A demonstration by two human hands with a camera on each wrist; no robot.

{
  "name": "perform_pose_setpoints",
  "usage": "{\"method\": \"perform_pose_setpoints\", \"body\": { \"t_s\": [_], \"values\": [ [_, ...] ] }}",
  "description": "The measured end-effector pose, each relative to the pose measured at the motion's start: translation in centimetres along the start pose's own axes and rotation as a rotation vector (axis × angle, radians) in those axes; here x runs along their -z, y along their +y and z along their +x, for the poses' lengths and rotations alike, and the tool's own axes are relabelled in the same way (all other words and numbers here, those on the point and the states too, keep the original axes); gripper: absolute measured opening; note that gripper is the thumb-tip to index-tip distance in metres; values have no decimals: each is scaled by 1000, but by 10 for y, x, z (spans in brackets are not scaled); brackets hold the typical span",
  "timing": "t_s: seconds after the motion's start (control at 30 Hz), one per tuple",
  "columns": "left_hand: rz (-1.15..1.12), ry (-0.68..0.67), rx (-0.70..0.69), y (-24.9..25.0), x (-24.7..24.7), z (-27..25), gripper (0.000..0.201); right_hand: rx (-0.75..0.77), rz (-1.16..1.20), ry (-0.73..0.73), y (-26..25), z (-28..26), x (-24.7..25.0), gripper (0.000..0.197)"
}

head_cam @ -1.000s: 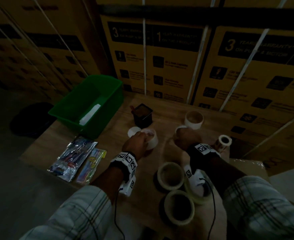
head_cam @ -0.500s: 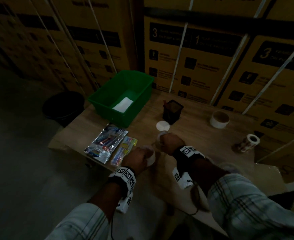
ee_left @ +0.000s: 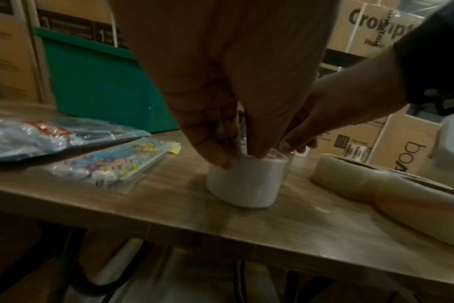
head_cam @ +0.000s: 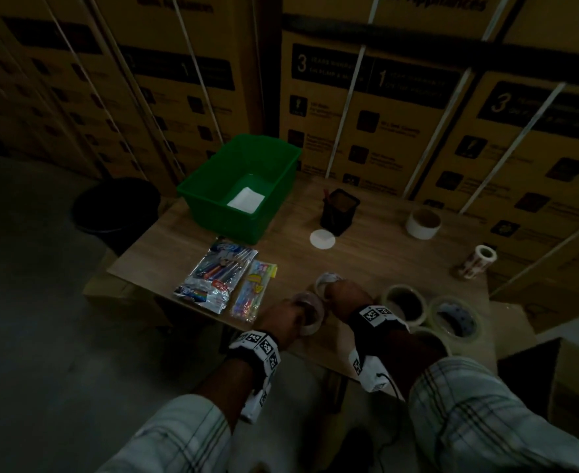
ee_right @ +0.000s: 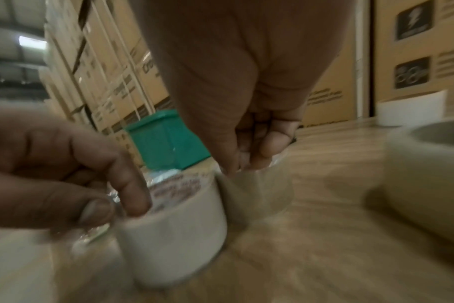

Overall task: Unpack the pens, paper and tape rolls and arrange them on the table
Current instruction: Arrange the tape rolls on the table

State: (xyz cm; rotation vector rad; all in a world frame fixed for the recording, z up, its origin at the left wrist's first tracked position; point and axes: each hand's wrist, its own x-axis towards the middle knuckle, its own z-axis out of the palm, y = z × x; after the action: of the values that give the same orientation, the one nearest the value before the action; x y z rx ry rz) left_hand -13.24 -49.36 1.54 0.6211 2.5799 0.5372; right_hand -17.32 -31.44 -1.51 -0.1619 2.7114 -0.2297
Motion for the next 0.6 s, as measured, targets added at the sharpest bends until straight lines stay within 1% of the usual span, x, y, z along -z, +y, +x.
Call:
{"method": "perform_pose_setpoints", "body": {
  "t_s": [0.07,0.13,0.2,0.27,0.33,0.43,0.47,0.53,0.6],
  "values": [
    [23,46,6,0,1,2,37,-9,-1,58,1,-9,15,37],
    [37,90,41,1,5,5,35,-48,-10,108,8,-10,27,31],
    [43,116,36,7,11,14,31,-82,-15,145,18,-11,40,24],
    [57,121,24,18,17,27,28,-98,-11,161,32,-10,54,21],
    [46,136,2,33,23,47,29,-106,8,211,53,-5,68,22],
    [28,167,-19,61,30,82,26,-161,68,231,90,5,94,22],
    [25,157,-27,71,33,95,25,-189,94,241,107,10,103,23],
    [10,116,-38,88,37,122,25,-252,149,214,141,18,121,32],
    [-8,86,-52,99,38,151,24,-271,164,181,177,29,132,38]
  ]
}}
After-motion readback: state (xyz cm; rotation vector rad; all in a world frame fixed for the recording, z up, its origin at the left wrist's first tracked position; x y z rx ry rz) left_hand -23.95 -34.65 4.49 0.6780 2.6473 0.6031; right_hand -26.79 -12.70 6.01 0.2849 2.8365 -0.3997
